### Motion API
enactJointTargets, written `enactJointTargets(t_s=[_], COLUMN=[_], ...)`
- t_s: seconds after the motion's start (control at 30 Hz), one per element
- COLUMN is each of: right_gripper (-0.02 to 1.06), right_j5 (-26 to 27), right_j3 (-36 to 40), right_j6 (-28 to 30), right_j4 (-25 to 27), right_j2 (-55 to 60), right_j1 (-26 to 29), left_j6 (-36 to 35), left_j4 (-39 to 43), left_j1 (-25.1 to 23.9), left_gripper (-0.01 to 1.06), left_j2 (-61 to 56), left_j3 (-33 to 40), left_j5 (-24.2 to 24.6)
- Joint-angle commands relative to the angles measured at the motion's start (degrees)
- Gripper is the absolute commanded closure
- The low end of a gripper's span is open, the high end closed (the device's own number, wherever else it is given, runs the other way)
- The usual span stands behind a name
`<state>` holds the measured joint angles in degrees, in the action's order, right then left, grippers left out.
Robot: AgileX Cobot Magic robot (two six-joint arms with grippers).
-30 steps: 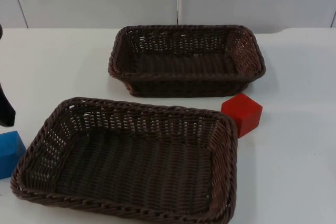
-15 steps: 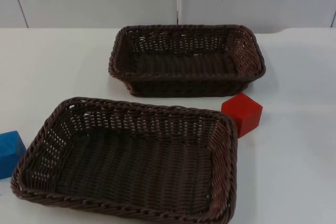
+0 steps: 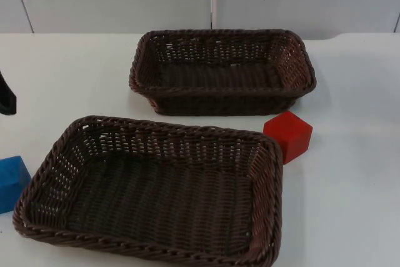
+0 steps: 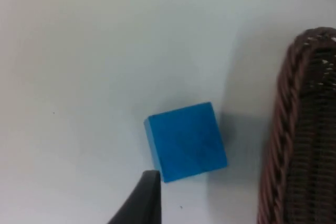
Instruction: Pick up one cube with the left hand and place it into the upper basket. Pick up one cube with the right hand and place it into the lower basket.
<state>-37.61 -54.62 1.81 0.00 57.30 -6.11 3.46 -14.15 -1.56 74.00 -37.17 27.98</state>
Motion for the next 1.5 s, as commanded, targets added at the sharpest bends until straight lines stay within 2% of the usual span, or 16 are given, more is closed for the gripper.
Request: enactJointTargets(t_s=[0.0,0.27,0.47,0.57,0.73,1.3,1.37,1.43,1.47], right_gripper=[0.03,0.03,0.03,0.03,0.03,0.03,0.03,0.03,0.03], right_j5=[1.1,0.6,0.3,0.0,-0.2,-0.2,-0.2,-0.2,-0.2], right_j3=[-0.4,-0.4,-0.4,-0.4,-0.4,-0.4,-0.4,-0.4,-0.4], right_j6=[0.6,0.6,0.6,0.6,0.6,0.6,0.6,0.6,0.6], right_j4=[-0.7,-1.3,-1.3,-1.2,-1.2,-1.1,-1.1,-1.1,-1.1], right_j2=[-0.2,-0.2,-0.2,-0.2,-0.2,-0.2,-0.2,-0.2,-0.2], right_j1=[0.3,0.3,0.3,0.3,0.3,0.3,0.3,0.3,0.3], left_j6=[-1.7,-3.9,-3.9,-4.2,-4.3,-4.3,-4.3,-4.3,-4.3], left_j4=[0.9,2.8,2.8,2.7,2.8,2.7,2.7,2.4,2.4], left_j1=[0.3,0.2,0.2,-1.3,-3.6,-3.6,-3.6,-3.6,-3.6], left_gripper=[0.06,0.06,0.06,0.06,0.06,0.06,0.09,0.19,0.19], left_j2=[2.9,14.4,19.7,23.4,26.8,32.9,32.9,32.9,32.9], left_j3=[-0.2,-0.2,-0.2,-0.7,-1.4,-1.4,-1.4,-1.4,-1.4], left_j5=[-3.8,-13.6,-18.9,-22.1,-21.9,-23.2,-23.2,-23.2,-23.2])
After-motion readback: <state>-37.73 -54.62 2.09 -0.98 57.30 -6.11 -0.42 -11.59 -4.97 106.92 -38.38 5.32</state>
